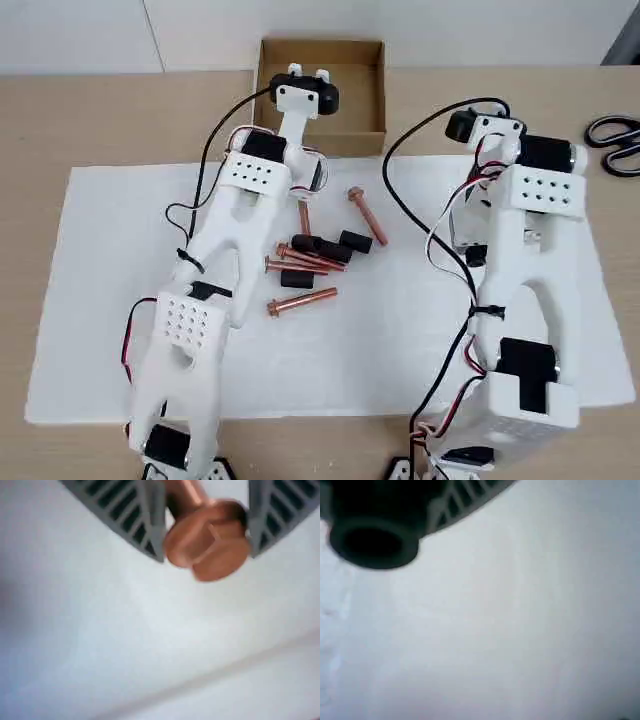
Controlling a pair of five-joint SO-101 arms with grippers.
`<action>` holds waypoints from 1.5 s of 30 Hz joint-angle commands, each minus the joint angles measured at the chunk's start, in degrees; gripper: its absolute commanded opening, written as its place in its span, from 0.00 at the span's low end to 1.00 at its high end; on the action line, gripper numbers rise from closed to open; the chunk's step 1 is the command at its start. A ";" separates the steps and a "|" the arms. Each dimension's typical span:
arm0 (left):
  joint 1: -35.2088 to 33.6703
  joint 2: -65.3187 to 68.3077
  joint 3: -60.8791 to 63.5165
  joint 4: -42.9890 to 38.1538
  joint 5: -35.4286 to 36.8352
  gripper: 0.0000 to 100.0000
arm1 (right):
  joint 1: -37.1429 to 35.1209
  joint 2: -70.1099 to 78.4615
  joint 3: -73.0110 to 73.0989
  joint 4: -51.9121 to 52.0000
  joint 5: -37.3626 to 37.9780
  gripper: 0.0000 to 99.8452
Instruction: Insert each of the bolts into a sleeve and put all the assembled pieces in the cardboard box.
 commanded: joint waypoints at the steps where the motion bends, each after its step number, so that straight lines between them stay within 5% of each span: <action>1: -0.79 -0.70 -1.98 0.00 -0.79 0.01 | 0.40 -3.12 0.00 -0.57 0.09 0.00; 9: -0.88 -0.79 -1.80 0.35 2.64 0.11 | 0.40 -3.03 0.00 -0.57 0.09 0.00; 45: 2.46 -0.53 5.85 -2.11 12.22 0.11 | 0.48 -3.12 7.03 -5.49 0.09 0.00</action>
